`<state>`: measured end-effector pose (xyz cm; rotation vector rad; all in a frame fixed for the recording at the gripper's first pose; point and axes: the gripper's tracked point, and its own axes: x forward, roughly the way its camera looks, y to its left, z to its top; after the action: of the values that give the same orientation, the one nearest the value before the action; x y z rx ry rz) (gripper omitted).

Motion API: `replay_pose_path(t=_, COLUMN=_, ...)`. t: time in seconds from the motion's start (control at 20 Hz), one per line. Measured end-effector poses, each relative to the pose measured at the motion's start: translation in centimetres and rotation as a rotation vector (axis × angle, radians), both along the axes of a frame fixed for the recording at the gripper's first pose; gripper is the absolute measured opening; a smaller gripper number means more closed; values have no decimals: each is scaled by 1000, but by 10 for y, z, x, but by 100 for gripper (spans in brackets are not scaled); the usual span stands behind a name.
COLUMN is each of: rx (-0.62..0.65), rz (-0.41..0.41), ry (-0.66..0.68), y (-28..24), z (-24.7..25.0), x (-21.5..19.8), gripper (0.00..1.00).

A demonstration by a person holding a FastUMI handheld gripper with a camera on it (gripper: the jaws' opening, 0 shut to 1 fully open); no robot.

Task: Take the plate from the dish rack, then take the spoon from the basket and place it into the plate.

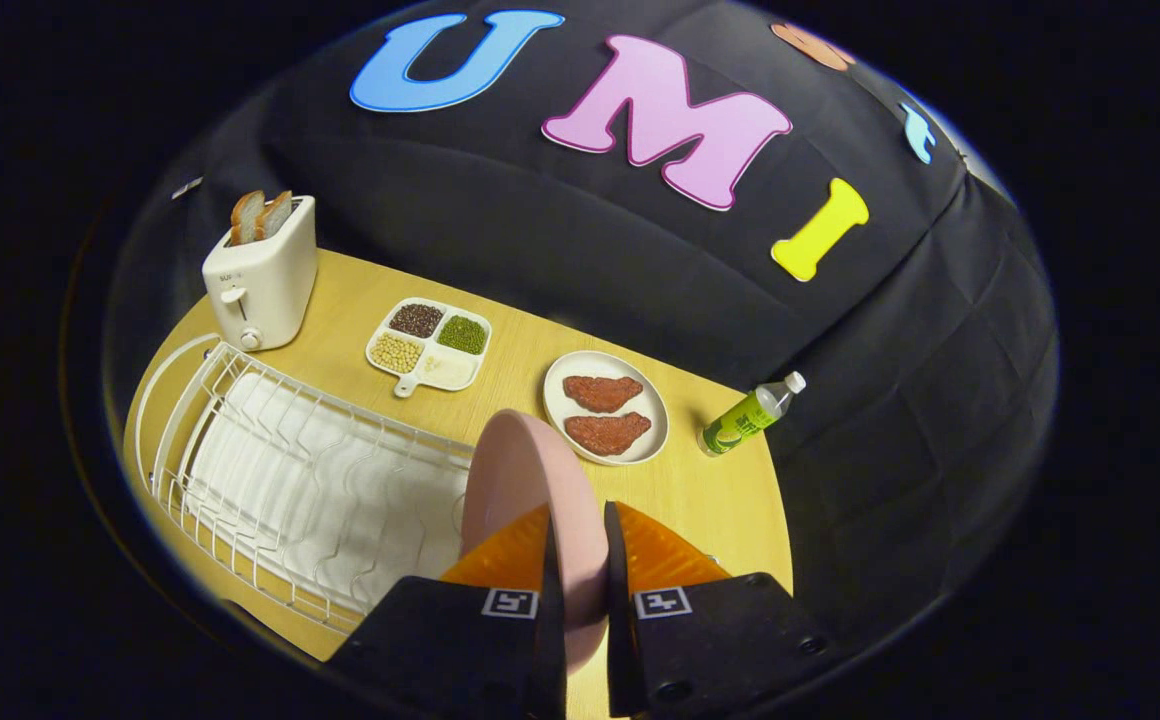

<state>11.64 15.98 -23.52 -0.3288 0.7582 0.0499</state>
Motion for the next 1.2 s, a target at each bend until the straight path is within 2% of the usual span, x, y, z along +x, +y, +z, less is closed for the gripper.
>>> replay_pose_path(t=0.15, rx=-20, rz=21, ry=-71, y=-1, z=23, x=3, gripper=20)
replay_pose_path(t=0.3, rx=34, rz=11, ry=-101, y=-10, z=44, x=-6, gripper=20)
replay_pose_path(t=0.45, rx=137, rz=2, ry=-121, y=-21, z=60, x=-24, gripper=20)
replay_pose_path(t=0.8, rx=463, rz=59, ry=-92, y=-35, z=84, x=-98, gripper=20)
replay_pose_path(t=1.0, rx=609, rz=19, ry=-47, y=-52, z=73, x=-143, gripper=20)
replay_pose_path(t=1.2, rx=767, rz=-14, ry=75, y=-45, z=43, x=-195, gripper=20)
